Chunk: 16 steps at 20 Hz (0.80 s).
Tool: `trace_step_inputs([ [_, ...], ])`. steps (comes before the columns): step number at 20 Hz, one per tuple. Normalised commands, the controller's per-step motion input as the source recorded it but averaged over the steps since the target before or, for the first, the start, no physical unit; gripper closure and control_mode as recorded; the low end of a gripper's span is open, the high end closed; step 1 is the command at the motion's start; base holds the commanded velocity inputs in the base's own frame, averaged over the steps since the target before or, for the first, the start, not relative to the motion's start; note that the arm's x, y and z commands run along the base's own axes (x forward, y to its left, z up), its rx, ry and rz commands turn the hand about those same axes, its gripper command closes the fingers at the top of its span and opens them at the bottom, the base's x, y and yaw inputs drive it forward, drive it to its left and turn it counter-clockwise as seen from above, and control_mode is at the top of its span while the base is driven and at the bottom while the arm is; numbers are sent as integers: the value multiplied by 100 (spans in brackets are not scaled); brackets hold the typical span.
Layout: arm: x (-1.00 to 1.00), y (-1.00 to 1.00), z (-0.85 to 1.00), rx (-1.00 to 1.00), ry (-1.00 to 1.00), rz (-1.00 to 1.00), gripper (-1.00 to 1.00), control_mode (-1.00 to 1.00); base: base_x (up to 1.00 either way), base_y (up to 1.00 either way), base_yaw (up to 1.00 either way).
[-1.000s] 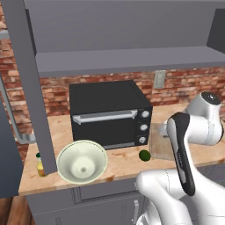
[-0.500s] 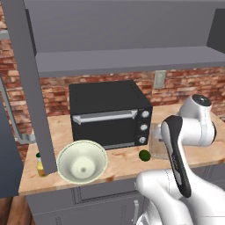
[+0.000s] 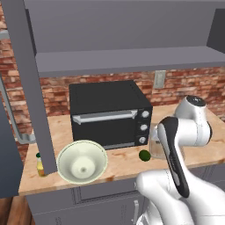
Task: Open the cabinet. Place the bowl and condiment on the counter. Then place the lime and garlic on the cutting board.
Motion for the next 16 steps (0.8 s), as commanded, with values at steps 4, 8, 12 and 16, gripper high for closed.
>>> trace_step_inputs([
  [4, 3, 6, -22, 0, 0, 0, -100, -100, 0, 0, 0],
  [8, 11, 15, -11, 0, 1, 0, -100, -100, 0, 0, 0],
  [12, 11, 14, -10, 0, 2, 0, -100, -100, 0, 0, 0],
  [16, 7, 1, -15, 0, 5, 0, -100, -100, 0, 0, 0],
])
